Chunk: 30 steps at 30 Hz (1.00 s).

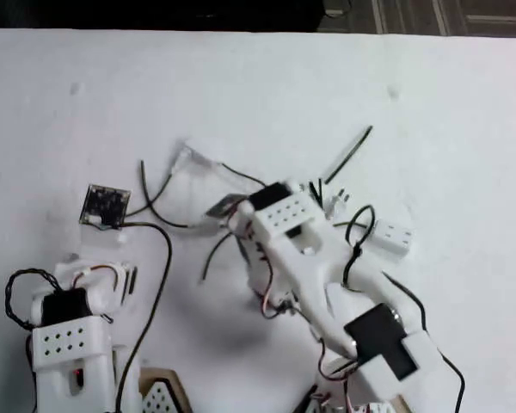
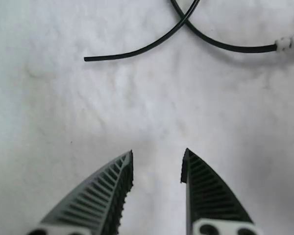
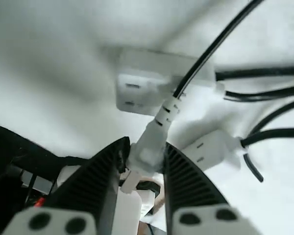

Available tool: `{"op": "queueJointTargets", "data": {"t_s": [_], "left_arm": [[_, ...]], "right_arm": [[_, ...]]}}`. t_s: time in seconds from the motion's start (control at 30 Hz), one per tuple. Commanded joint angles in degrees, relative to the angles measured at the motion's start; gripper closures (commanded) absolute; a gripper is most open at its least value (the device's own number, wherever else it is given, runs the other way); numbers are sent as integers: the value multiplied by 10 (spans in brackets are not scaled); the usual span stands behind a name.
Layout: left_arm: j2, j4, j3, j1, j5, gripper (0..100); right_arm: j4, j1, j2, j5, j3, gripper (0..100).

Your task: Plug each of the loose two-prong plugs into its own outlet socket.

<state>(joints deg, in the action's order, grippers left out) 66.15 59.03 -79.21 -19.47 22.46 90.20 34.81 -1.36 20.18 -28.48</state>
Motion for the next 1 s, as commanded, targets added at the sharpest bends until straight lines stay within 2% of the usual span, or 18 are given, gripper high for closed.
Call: {"op": "queueJointTargets", "data": {"t_s": [0.0,0.1,0.37,0.57,0.73,0.97], "left_arm": [[8,-10,4,-1,4,830],[8,-10,4,-1,4,830],[8,-9,4,-1,4,830],[8,-9,4,-1,4,830],[8,-8,4,-1,4,830],[8,-8,4,-1,4,830]], "right_arm": [[-7,39,-34,4,-18,981],[-36,73,-41,4,-44,981],[-194,124,-41,4,-111,981],[-212,126,-40,2,-114,975],[-208,122,-40,0,-116,899],[-211,122,-41,-1,-113,931]]}}
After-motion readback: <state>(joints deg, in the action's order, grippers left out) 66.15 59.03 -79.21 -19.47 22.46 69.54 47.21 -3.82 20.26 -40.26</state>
